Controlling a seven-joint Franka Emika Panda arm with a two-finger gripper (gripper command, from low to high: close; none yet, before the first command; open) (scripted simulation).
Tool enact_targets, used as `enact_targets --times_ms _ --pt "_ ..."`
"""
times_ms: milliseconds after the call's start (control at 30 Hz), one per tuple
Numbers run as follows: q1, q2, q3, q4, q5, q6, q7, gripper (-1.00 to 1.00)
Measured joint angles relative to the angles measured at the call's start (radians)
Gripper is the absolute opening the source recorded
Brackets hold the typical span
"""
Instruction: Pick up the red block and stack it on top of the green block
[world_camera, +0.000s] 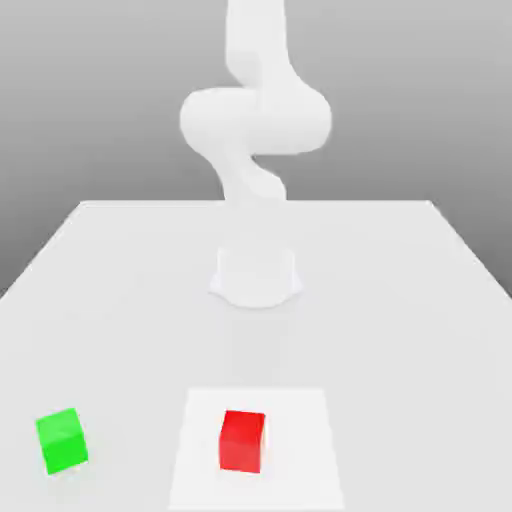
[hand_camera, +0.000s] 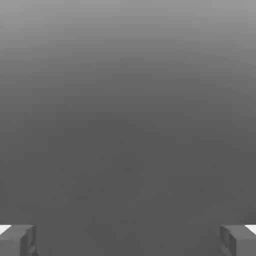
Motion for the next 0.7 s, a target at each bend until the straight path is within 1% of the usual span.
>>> enact_targets --times_ms 700 --pt "-0.042 0.767 0.006 -0.302 -0.001 0.383 0.076 0.00"
